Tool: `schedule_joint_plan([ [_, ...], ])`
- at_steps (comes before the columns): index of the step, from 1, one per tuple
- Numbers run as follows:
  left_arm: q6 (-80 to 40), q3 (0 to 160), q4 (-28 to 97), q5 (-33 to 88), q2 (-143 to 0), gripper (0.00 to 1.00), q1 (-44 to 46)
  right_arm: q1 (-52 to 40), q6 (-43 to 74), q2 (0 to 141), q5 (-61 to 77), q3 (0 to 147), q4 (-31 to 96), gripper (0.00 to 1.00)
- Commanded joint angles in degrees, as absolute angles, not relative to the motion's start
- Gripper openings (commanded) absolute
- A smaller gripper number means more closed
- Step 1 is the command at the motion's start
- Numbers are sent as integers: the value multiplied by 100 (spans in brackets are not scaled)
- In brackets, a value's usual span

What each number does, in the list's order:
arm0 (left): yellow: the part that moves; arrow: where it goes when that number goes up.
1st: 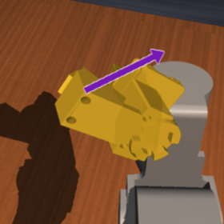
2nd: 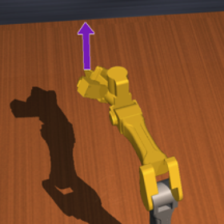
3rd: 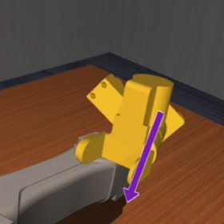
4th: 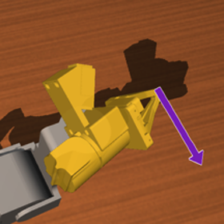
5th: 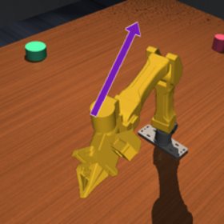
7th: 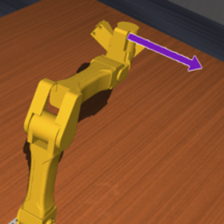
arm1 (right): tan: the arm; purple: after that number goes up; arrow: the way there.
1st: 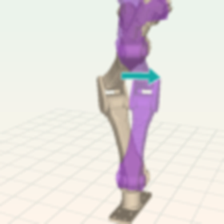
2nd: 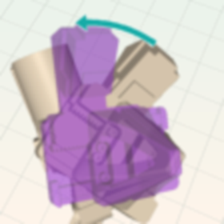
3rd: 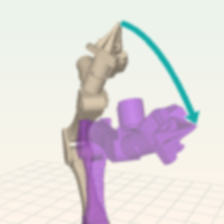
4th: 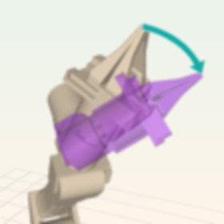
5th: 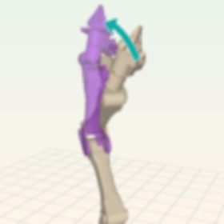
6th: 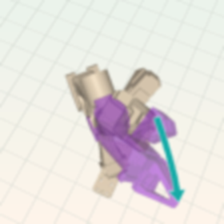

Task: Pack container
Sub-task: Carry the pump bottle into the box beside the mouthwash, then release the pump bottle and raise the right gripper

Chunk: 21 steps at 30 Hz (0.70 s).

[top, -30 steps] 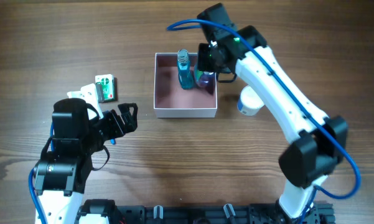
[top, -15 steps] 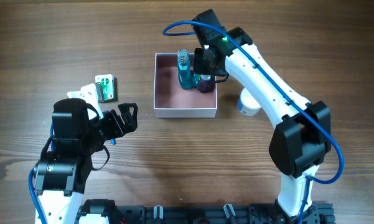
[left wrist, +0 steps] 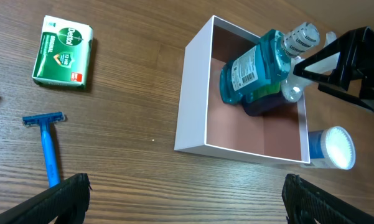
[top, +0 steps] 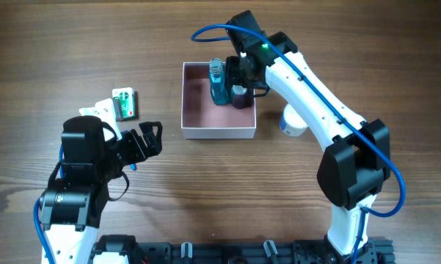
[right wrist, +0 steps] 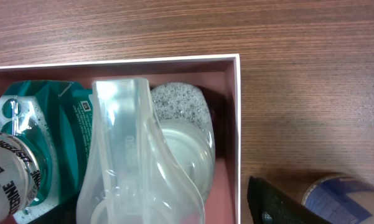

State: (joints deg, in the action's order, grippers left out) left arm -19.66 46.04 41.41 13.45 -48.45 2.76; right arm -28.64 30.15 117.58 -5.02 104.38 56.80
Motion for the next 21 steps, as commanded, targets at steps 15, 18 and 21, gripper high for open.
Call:
schedule_joint_plan([
  [15,-1977,4724,4143,1452,-4845,100,311,-2174,3030,9642,-744,10571,6683,80],
  [18,-1977,4724,4143,1452,-4845,100,311,-1660,3494,9509,-773,10569,7205,84],
  [21,-1979,4724,4143,1452,-4845,100,311,-1153,3433,9651,-469,10468,7498,93],
])
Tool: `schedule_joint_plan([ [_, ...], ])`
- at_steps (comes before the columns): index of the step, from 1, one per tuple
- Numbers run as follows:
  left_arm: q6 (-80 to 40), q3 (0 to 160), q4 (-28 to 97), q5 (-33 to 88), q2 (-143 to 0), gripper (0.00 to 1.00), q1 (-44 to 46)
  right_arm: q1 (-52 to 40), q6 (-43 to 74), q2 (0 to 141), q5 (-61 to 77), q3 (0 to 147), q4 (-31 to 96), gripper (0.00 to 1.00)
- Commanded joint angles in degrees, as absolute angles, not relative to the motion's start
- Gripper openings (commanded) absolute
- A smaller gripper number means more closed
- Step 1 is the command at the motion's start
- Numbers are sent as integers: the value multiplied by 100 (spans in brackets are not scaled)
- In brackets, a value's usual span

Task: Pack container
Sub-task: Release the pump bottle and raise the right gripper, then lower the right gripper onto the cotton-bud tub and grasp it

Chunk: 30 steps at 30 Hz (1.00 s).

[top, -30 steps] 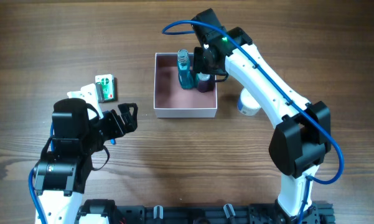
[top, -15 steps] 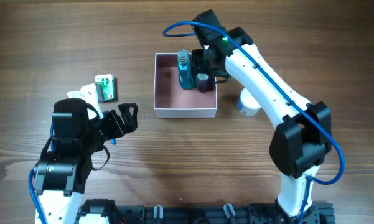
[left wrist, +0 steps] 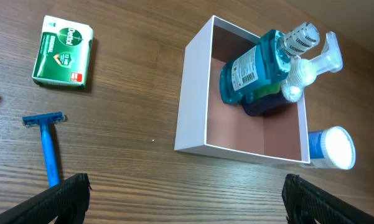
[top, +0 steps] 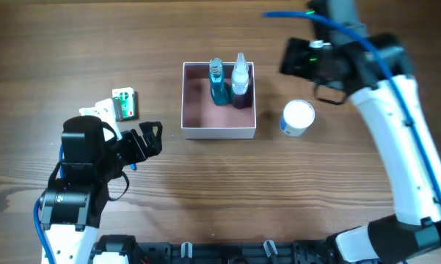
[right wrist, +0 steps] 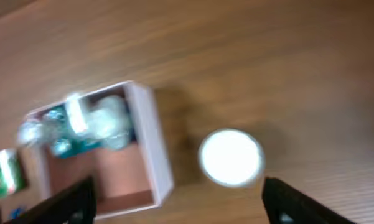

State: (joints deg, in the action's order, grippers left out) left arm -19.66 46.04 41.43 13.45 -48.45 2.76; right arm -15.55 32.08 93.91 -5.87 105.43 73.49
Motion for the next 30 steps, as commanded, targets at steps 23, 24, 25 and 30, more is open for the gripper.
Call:
schedule_joint_plan([
  [23,-1979,4724,4143,1452,-4845,100,311,-950,2867,11878,268,9483,7332,100],
  [24,-1979,4724,4143,1452,-4845,100,311,-952,2867,11878,268,9369,7306,100],
  [25,-1977,4724,4143,1452,-4845,100,311,-952,2867,11878,270,9306,7310,100],
  [30,-1979,4724,4143,1452,-4845,100,311,-952,2860,11878,311,8960,7258,100],
])
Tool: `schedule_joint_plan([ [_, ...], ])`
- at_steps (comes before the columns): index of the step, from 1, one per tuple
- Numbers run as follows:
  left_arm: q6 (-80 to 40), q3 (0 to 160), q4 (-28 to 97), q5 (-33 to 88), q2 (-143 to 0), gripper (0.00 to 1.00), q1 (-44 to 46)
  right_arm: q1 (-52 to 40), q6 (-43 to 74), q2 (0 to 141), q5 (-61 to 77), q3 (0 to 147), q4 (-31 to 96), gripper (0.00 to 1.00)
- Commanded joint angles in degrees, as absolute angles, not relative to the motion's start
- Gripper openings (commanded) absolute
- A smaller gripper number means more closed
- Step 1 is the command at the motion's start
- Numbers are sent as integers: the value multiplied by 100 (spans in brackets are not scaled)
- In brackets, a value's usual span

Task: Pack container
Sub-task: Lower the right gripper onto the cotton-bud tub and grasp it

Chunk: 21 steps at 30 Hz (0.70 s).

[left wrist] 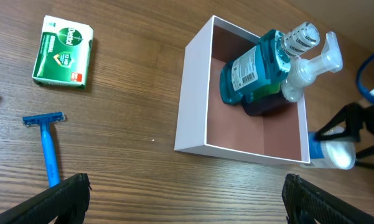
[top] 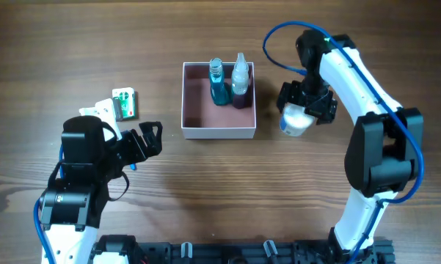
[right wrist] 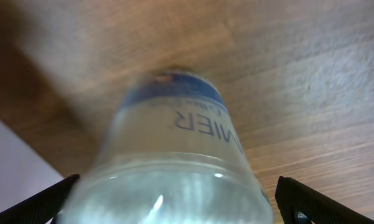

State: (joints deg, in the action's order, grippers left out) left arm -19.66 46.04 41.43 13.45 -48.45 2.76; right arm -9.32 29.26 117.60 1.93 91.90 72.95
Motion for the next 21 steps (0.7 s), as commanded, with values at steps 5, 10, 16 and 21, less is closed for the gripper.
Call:
schedule_joint_plan([
  [5,-1979,4724,4143,1455,-4845,100,311,-952,2847,11878,314,8849,7142,100],
  [10,-1979,4724,4145,1455,-4845,100,311,-952,2842,11878,314,8849,7107,99],
  [16,-1979,4724,4143,1455,-4845,100,311,-952,2847,11878,311,8849,7083,92],
  [21,-1979,4724,4143,1452,-4845,100,311,-952,2849,11878,314,8849,7072,79],
])
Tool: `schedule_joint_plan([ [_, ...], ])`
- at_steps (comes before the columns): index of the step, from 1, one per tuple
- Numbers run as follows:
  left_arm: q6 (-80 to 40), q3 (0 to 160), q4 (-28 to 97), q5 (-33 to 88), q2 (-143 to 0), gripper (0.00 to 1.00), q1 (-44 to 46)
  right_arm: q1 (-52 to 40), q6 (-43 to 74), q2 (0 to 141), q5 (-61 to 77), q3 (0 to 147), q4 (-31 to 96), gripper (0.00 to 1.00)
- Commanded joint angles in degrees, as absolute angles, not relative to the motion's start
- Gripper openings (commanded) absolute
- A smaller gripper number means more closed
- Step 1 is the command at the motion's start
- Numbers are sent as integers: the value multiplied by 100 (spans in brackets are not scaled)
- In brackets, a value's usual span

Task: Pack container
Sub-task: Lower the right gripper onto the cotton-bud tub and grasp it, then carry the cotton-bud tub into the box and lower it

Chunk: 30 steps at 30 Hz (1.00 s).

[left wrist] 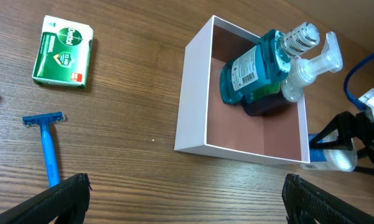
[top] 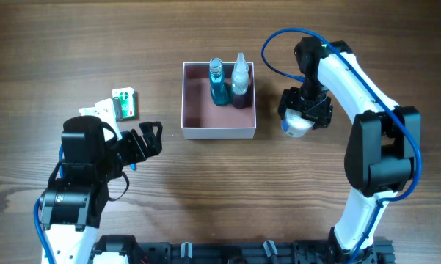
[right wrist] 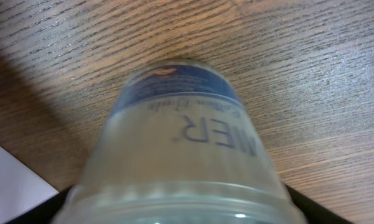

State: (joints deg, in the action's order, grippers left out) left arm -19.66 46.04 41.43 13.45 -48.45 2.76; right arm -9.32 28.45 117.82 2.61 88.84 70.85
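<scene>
A white box [top: 219, 133] with a brown floor holds a blue mouthwash bottle [top: 218, 86] and a clear pump bottle [top: 240, 76], both upright at its far end. Right of the box stands a white jar with a blue label [top: 295, 125]. My right gripper [top: 301, 116] is down over it and shut on the jar [right wrist: 180, 137], which fills the right wrist view. In the left wrist view the jar [left wrist: 330, 160] shows beside the box wall [left wrist: 193, 93]. My left gripper [left wrist: 187, 202] hangs open over bare wood at the left.
A green soap box [top: 124, 103] and a white packet [top: 95, 110] lie left of the box. A blue razor [left wrist: 48, 146] lies on the wood near my left gripper. The right arm's blue cable [top: 275, 44] loops above the box's right side.
My right gripper's fingers stood wide on either side of the jar; now they are closed against it. The gripper sits slightly lower over the jar. The left arm has not moved.
My right gripper was in the box, at the pump bottle beside the mouthwash. Then it was out, high and to the right, with the pump bottle left standing in the box. Then it was open around the white jar, and now it grips it.
</scene>
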Motion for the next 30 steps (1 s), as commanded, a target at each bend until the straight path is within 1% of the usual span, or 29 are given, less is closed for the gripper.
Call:
schedule_joint_plan([
  [1,-1979,4724,4143,1455,-4845,100,311,-952,2845,11878,338,8849,7070,74],
  [3,-1979,4724,4143,1452,-4845,100,311,-952,2847,11878,355,8849,7067,65],
  [7,-1979,4724,4145,1452,-4845,100,311,-952,2847,11878,355,8849,7050,63],
  [10,-1979,4724,4143,1452,-4845,100,311,-952,2847,11878,355,8849,7050,51],
  [11,-1979,4724,4143,1452,-4845,100,311,-952,2847,11878,355,8849,7048,45],
  [13,-1979,4724,4143,1452,-4845,100,311,-952,2845,11872,353,8849,7011,43],
  [14,-1979,4724,4143,1452,-4845,100,311,-952,2845,11867,355,8849,7013,35],
  [17,-1979,4724,4143,1452,-4845,100,311,-952,2842,11806,355,8879,7024,17],
  [20,-1979,4724,4143,1452,-4845,100,311,-952,2746,11664,353,9050,7072,4],
  [26,-1979,4724,4143,1452,-4845,100,311,-1000,2355,10838,351,9684,7155,4],
  [30,-1977,4724,4141,1452,-4845,100,311,-1243,1918,10071,353,9907,6997,4],
])
